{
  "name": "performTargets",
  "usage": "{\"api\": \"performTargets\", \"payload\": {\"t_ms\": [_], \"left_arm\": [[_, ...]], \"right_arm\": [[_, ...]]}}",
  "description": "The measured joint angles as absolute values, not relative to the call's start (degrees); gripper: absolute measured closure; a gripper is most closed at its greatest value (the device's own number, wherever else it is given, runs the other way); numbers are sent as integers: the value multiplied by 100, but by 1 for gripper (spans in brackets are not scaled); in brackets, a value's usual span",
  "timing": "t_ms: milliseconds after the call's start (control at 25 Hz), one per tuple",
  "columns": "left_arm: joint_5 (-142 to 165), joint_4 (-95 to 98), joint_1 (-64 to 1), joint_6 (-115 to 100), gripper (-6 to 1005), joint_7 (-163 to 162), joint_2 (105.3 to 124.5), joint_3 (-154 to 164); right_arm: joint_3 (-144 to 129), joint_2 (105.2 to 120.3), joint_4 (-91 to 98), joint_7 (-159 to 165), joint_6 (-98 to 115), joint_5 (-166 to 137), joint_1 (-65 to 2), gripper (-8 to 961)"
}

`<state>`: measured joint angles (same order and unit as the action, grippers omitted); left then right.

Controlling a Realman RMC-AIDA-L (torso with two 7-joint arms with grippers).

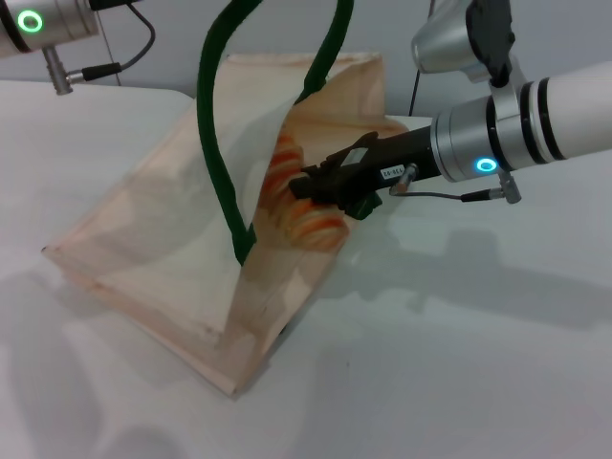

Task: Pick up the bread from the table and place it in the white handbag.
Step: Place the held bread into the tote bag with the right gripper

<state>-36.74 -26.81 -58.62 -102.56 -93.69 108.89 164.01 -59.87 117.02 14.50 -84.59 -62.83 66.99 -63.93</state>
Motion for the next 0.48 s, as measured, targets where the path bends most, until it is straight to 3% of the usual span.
{"api": "performTargets", "payload": {"t_ms": [120, 480], "left_arm": [[-3674, -2680, -5851, -10257, 937, -9368, 10889, 16400], [-3674, -2680, -5837, -10257, 936, -9368, 10889, 16401]], "right_arm": [[-5970, 11708, 1445, -8461, -6328, 6720, -6392, 784], [-5995, 11699, 1361, -8595, -6337, 7060, -6349, 628]]}}
